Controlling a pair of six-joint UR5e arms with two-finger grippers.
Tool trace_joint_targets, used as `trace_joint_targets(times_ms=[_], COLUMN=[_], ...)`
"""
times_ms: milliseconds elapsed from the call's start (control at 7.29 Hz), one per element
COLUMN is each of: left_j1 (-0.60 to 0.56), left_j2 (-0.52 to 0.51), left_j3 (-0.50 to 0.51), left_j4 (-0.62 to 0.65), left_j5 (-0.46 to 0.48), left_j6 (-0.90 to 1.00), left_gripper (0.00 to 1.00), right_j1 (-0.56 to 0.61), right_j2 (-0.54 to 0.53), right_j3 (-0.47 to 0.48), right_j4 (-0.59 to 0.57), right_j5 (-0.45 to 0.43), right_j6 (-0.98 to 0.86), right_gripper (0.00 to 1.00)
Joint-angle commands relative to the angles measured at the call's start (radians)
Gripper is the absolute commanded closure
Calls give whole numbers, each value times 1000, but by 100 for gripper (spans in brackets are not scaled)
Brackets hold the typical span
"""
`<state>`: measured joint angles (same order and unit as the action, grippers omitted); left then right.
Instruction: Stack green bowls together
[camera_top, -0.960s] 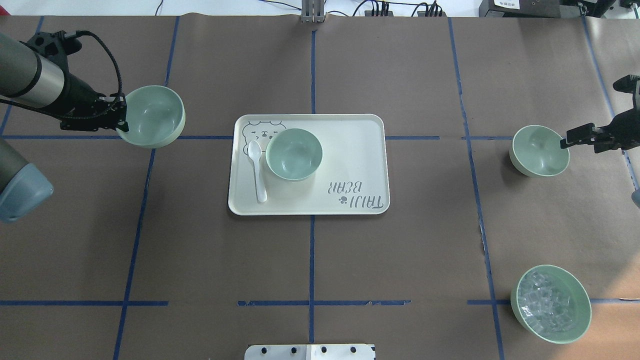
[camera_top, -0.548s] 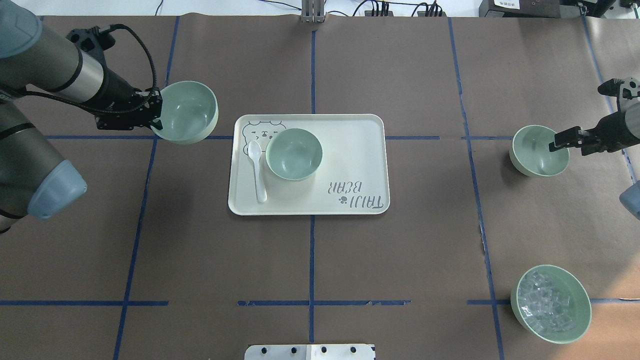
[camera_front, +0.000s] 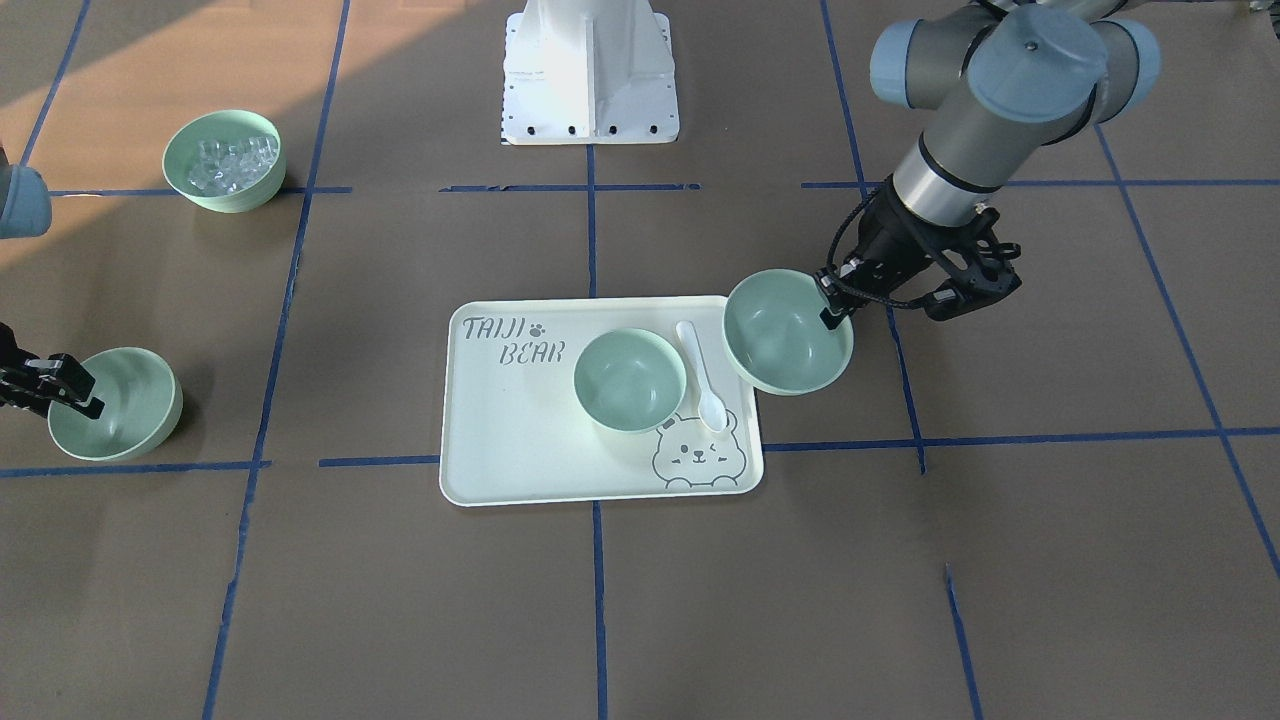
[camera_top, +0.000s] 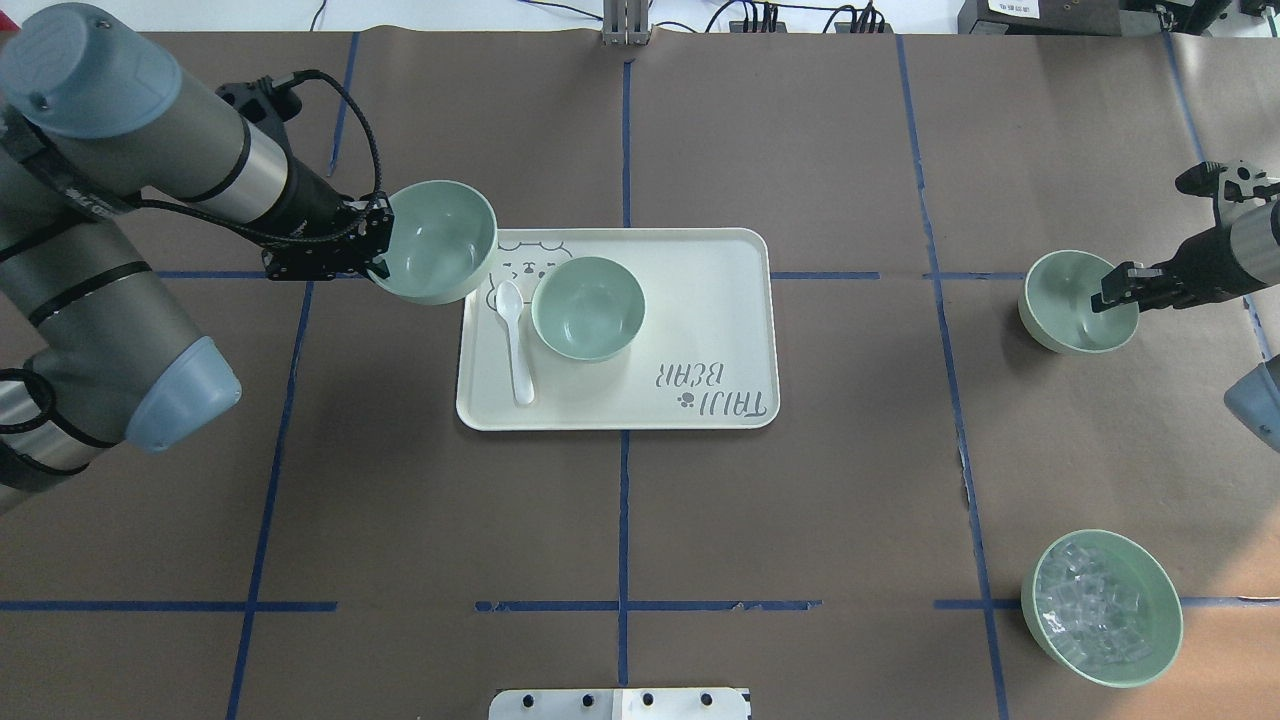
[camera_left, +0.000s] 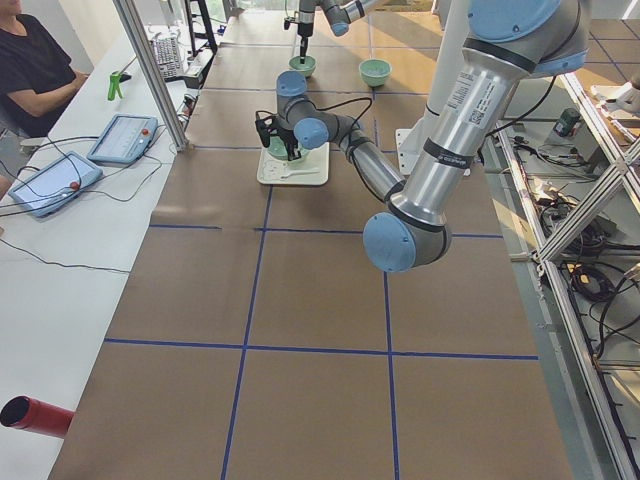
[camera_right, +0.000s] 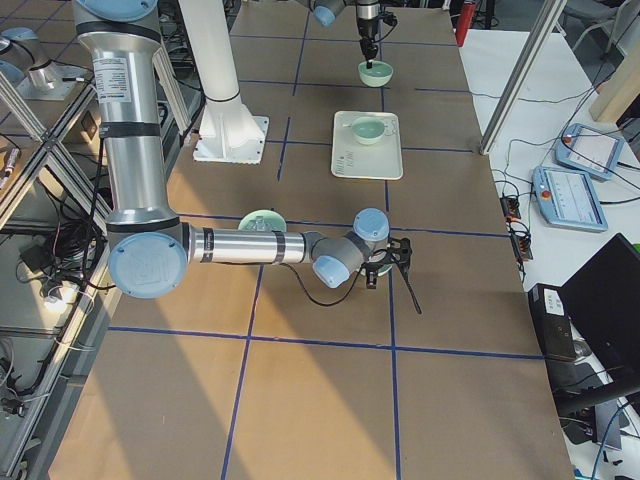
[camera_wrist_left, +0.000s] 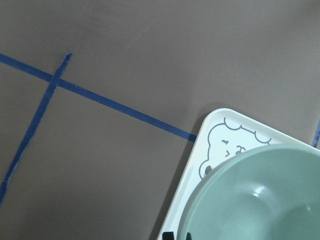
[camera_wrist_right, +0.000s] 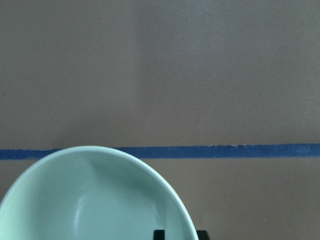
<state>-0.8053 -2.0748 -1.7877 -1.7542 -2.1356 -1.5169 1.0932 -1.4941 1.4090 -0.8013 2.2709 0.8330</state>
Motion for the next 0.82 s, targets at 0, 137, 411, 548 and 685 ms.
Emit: trace_joint_targets(times_ms=[0, 137, 411, 548, 685], left_j1=[26, 49, 139, 181, 182], left_j2=[-50, -77, -152, -177, -183], left_j3=[31, 53, 135, 177, 215], left_j4=[-5, -7, -17, -28, -98], left_j5=[2, 43, 141, 173, 178], left_j6=[-51, -57, -95, -97, -106], left_gripper=[100, 100, 100, 100, 100], right_j1=[2, 19, 65, 79, 88], right_j2=[3, 9, 55, 70, 90], right_j3=[8, 8, 8, 8, 7], right_j4=[1, 1, -15, -16, -18], right_j5=[12, 37, 108, 120, 133], right_j6=[-5, -5, 3, 11, 11], right_gripper=[100, 100, 100, 100, 100])
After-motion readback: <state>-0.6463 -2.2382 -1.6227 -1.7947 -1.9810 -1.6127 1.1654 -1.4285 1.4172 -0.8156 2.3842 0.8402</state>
